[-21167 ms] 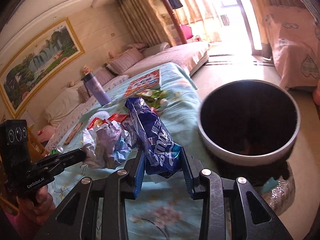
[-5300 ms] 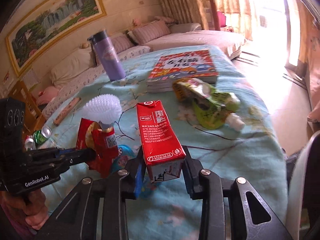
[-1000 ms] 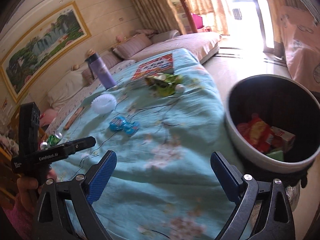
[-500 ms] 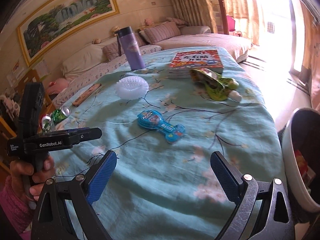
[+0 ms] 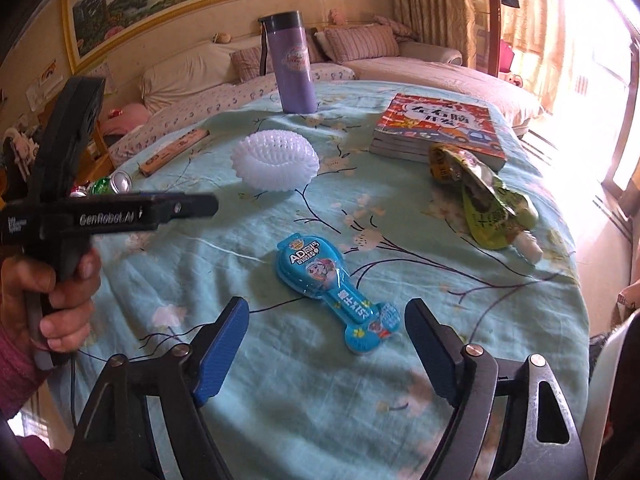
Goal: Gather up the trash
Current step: 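Move both open tools back toward the white scrubber and blue candy pack, then grasp the white mesh scrubber with the left tool while the right tool grasps the blue candy pack, then carry the white scrubber with the left tool while the right tool carries the blue candy pack over the bin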
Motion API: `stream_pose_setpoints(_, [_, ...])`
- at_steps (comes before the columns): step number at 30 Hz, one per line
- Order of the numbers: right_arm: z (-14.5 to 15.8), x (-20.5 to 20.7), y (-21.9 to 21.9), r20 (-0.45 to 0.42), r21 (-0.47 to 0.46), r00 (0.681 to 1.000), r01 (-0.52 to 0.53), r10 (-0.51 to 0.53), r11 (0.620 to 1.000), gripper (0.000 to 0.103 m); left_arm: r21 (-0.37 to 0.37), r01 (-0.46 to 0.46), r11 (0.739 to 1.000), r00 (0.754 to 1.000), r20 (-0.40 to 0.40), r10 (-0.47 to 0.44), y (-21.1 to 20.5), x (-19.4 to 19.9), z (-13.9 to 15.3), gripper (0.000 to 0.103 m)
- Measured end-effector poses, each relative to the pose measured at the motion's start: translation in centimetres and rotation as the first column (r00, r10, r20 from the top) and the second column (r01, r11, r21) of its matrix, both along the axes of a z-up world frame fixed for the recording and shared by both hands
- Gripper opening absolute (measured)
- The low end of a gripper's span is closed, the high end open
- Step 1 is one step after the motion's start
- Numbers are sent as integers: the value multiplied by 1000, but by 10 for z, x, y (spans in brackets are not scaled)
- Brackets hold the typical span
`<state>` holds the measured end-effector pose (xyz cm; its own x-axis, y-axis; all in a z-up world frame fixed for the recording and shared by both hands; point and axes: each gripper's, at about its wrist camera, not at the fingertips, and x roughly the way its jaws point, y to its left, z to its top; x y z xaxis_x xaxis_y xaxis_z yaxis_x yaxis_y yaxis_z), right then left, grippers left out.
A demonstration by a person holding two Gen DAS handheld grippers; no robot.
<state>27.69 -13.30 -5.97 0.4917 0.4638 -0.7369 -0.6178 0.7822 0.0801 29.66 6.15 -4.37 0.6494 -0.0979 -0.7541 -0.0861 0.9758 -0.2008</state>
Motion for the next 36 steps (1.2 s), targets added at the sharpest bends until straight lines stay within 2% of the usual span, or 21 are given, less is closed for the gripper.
stream_pose_setpoints(5, [-6, 15, 11, -7, -28, 1000, -21, 21, 999, 66, 5, -12, 1000, 1000, 21, 11, 5, 26, -4, 62])
stream_pose_setpoints(7, [-8, 20, 16, -8, -44, 1000, -30, 30, 999, 57, 31, -5, 1000, 1000, 17, 5, 3, 35, -7, 50])
stream_pose_setpoints(9, [-14, 22, 21, -13, -73, 999, -34, 33, 997, 49, 23, 16, 1000, 1000, -5, -16, 1, 41, -13, 21])
stream_pose_setpoints(11, [-19, 22, 23, -21, -92, 999, -37, 35, 995, 42, 28, 28, 999, 1000, -8, -28, -2, 39, -15, 14])
stream_pose_setpoints(12, [-20, 19, 23, -12, -103, 999, -32, 31, 994, 31, 39, 31, 999, 1000, -1, -31, -4, 37, -15, 12])
stream_pose_setpoints(13, [-19, 18, 23, -5, -111, 1000, -28, 28, 993, 27, 40, 38, 998, 999, 1, -39, -6, 34, -14, 12])
stream_pose_setpoints(18, [-15, 6, 7, -31, -64, 999, 17, -19, 998, 23, 8, 83, 996, 997, 5, -83, -19, 11, -8, 11])
stream_pose_setpoints(24, [-3, -17, -28, -50, 39, 993, 109, -107, 993, 22, -27, 145, 989, 989, -2, -145, -46, -21, -2, 11])
stream_pose_setpoints(36, [15, -65, -95, -53, 132, 966, 258, -253, 957, 22, -42, 257, 965, 966, 4, -257, -110, -63, 14, 11])
